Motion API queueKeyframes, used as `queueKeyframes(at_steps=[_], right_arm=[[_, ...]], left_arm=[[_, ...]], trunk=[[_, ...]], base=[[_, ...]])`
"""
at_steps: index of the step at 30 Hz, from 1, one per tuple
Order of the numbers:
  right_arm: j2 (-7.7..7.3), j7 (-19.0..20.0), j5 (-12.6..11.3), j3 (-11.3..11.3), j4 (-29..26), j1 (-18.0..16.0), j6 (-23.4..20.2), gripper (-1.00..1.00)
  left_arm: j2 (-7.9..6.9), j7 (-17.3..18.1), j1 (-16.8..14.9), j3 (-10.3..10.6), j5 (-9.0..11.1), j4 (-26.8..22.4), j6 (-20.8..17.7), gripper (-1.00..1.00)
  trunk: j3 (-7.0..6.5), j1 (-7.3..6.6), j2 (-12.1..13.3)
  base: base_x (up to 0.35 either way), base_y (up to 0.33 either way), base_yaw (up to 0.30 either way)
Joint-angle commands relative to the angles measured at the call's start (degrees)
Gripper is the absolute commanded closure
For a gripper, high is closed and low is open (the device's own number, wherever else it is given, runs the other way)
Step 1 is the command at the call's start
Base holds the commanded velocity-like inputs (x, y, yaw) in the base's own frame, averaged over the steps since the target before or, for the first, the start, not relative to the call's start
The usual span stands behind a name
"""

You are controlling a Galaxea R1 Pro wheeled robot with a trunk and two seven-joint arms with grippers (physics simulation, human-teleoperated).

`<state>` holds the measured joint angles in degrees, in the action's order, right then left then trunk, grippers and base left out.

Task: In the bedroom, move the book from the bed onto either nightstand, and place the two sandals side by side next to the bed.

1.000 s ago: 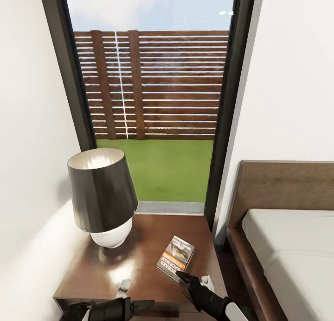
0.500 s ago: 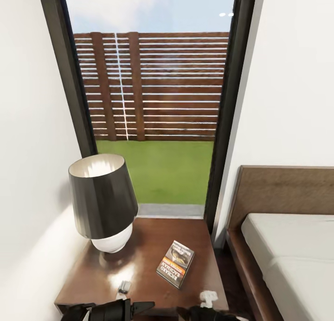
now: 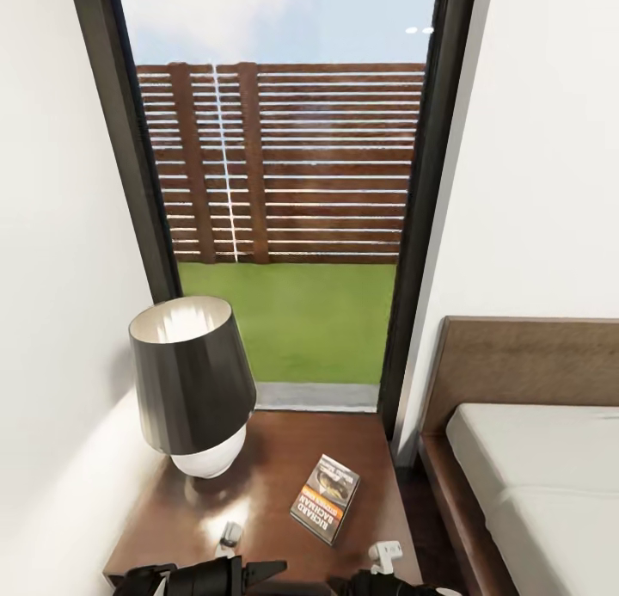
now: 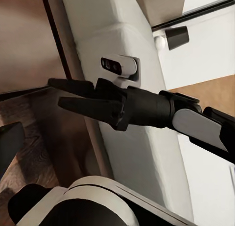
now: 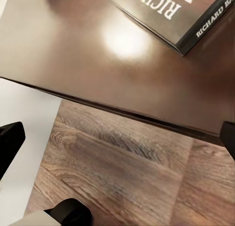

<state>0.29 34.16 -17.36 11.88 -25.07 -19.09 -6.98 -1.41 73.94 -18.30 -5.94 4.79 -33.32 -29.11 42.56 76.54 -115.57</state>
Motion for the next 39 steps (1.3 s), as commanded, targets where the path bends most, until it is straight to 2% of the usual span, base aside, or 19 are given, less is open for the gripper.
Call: queueKeyframes(at_steps=[1, 34, 36, 38, 39], right_arm=[[-0.03, 0.0, -0.6, 0.2, -0.1, 0.0, -0.5, -1.0], [-0.25, 0.2, -0.7, 0.1, 0.3, 0.0, -0.3, -1.0], [-0.79, 0.2, -0.8, 0.1, 0.4, 0.0, -0.2, -1.0], [-2.2, 0.2, -0.9, 0.1, 0.4, 0.0, -0.1, -1.0], [-3.44, 0.2, -1.0, 0.1, 0.3, 0.0, -0.1, -1.0]], left_arm=[[0.0, 0.1, 0.0, 0.0, 0.1, 0.0, -0.6, -1.0], [0.0, -0.1, 0.0, 0.0, 0.1, 0.1, -0.5, -1.0], [-0.04, -0.2, 0.0, 0.0, 0.1, 0.1, -0.5, -1.0], [-0.07, -0.4, 0.0, 0.0, 0.1, 0.1, -0.4, -1.0], [-0.11, -0.8, 0.0, 0.0, 0.0, 0.1, -0.4, -1.0]], trunk=[[-0.13, -0.24, 0.4], [-6.05, -7.48, 13.6], [-6.41, -7.92, 14.4], [-6.77, -8.36, 15.2], [-6.95, -8.58, 15.6]], base=[[0.0, 0.0, 0.0], [0.0, 0.0, 0.0], [0.0, 0.0, 0.0], [0.0, 0.0, 0.0], [0.0, 0.0, 0.0]])
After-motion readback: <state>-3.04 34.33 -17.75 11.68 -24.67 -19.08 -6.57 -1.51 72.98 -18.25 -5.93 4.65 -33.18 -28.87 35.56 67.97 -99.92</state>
